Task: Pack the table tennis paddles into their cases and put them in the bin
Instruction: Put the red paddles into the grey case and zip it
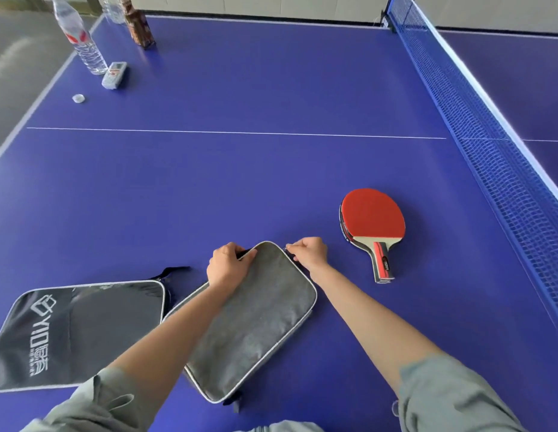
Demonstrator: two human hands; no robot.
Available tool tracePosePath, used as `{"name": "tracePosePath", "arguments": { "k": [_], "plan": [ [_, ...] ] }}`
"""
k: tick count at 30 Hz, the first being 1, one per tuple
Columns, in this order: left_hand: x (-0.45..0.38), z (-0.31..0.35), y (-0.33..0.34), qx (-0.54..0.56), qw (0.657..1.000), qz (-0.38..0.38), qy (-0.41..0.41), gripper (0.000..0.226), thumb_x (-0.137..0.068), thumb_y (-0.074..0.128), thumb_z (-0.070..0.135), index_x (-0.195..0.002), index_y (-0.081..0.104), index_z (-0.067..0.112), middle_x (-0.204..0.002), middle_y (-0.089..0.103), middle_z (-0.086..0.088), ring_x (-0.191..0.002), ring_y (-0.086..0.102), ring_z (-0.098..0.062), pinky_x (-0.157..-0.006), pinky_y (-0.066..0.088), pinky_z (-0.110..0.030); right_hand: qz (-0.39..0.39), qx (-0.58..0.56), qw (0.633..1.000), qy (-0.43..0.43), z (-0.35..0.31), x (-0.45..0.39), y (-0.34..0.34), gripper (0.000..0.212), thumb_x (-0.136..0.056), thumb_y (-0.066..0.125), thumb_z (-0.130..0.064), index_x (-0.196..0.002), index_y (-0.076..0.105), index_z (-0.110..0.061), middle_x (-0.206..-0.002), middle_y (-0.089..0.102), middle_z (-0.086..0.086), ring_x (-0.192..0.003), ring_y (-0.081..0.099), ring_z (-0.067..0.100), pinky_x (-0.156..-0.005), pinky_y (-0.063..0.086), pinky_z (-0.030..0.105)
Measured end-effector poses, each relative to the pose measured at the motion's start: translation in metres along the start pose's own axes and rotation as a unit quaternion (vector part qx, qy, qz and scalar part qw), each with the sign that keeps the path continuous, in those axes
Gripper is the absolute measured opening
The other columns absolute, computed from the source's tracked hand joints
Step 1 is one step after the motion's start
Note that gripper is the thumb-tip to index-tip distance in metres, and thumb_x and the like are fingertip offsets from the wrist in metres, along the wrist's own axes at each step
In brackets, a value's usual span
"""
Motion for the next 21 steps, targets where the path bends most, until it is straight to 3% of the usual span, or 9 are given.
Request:
{"name": "tracePosePath", "arguments": {
  "k": [3, 5, 8, 12, 16, 19, 21],
  "plan": [
    [0.003, -0.014, -0.011, 0.039, 0.999, -0.001, -0.007, 0.028, -0.086, 0.060, 0.044, -0.099, 0.064, 0.020, -0.095, 0.063, 0.004, -0.085, 0.058, -0.019, -0.069, 0.044, -0.028, -0.019, 0.067, 0.997, -0.041, -0.043, -0.010, 0.025, 0.018, -0.075, 0.069, -0.015, -0.060, 0.062, -0.007, -0.073, 0.068, 0.010, -0.069, 0.059, 0.020, -0.062, 0.045, 0.026],
    [0.008, -0.024, -0.020, 0.052, 0.999, 0.015, -0.002, 0.026, -0.086, 0.060, 0.045, -0.096, 0.064, 0.021, -0.085, 0.061, 0.005, -0.078, 0.057, -0.018, -0.064, 0.041, -0.026, -0.038, 0.111, 0.990, -0.078, -0.069, -0.010, 0.045, 0.017, -0.076, 0.068, -0.017, -0.064, 0.065, -0.006, -0.077, 0.071, 0.010, -0.072, 0.062, 0.020, -0.064, 0.049, 0.029],
    [0.015, -0.043, -0.025, 0.086, 0.996, 0.032, -0.014, 0.029, -0.086, 0.061, 0.042, -0.088, 0.064, 0.013, -0.069, 0.058, 0.005, -0.071, 0.056, -0.019, -0.062, 0.039, -0.027, -0.083, 0.149, 0.978, -0.123, -0.092, -0.003, 0.078, 0.013, -0.079, 0.068, -0.019, -0.070, 0.071, -0.009, -0.087, 0.075, 0.005, -0.078, 0.061, 0.014, -0.065, 0.044, 0.023],
    [0.015, -0.072, -0.021, 0.166, 0.983, 0.038, -0.061, 0.026, -0.085, 0.066, 0.034, -0.083, 0.065, 0.009, -0.074, 0.064, 0.002, -0.073, 0.058, -0.018, -0.068, 0.047, -0.028, -0.105, 0.176, 0.968, -0.141, -0.093, 0.003, 0.104, 0.014, -0.081, 0.068, -0.018, -0.075, 0.071, -0.005, -0.089, 0.074, 0.007, -0.086, 0.064, 0.017, -0.071, 0.043, 0.022],
    [0.016, -0.092, -0.018, 0.228, 0.967, 0.045, -0.105, 0.021, -0.082, 0.069, 0.034, -0.084, 0.068, 0.012, -0.076, 0.066, 0.006, -0.073, 0.060, -0.011, -0.062, 0.042, -0.018, -0.111, 0.190, 0.967, -0.127, -0.082, -0.001, 0.113, 0.014, -0.080, 0.067, -0.017, -0.071, 0.069, -0.006, -0.087, 0.074, 0.008, -0.089, 0.067, 0.019, -0.071, 0.050, 0.026],
    [0.016, -0.098, -0.024, 0.217, 0.967, 0.063, -0.121, 0.020, -0.082, 0.069, 0.032, -0.082, 0.067, 0.012, -0.078, 0.067, 0.003, -0.075, 0.061, -0.014, -0.069, 0.044, -0.025, -0.090, 0.215, 0.968, -0.096, -0.074, -0.007, 0.106, 0.029, -0.075, 0.061, -0.008, -0.049, 0.048, -0.010, -0.064, 0.065, 0.011, -0.069, 0.063, 0.026, -0.060, 0.050, 0.033],
    [0.017, -0.109, -0.034, 0.214, 0.962, 0.092, -0.143, 0.021, -0.082, 0.069, 0.032, -0.083, 0.066, 0.011, -0.081, 0.068, 0.000, -0.079, 0.061, -0.016, -0.075, 0.045, -0.028, -0.061, 0.223, 0.970, -0.068, -0.067, -0.012, 0.091, 0.037, -0.071, 0.055, -0.004, -0.045, 0.029, -0.014, -0.047, 0.038, 0.003, -0.049, 0.038, 0.022, -0.046, 0.031, 0.027]
  ]
}}
Point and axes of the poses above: each hand's wrist, its own x-axis away from the middle knuckle, its own y-axis out of the palm, z = x × y, the point moved 10 cm from there along -x, towards the middle knuckle
